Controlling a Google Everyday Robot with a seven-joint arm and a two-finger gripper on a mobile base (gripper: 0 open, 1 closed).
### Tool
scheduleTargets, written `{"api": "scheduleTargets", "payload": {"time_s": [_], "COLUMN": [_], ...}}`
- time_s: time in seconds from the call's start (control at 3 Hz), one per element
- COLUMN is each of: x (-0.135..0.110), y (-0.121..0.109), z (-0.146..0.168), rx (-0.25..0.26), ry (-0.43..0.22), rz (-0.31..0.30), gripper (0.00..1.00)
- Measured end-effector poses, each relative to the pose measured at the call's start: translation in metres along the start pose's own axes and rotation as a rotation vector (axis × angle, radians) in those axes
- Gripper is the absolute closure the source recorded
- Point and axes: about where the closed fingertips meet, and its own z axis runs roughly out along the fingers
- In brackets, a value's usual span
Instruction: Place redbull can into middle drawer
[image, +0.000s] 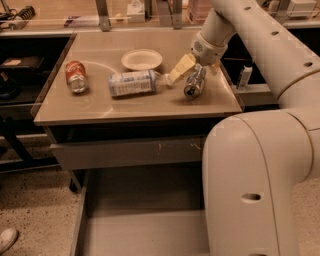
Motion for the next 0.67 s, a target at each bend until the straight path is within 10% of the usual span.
{"api": "scheduleTargets", "payload": {"time_s": [0.67], "x": [0.001], "y": [-0.046], "z": [0.015], "rx": [0.034], "ry": [-0.017], "rz": [0.063], "gripper": [0.19]}}
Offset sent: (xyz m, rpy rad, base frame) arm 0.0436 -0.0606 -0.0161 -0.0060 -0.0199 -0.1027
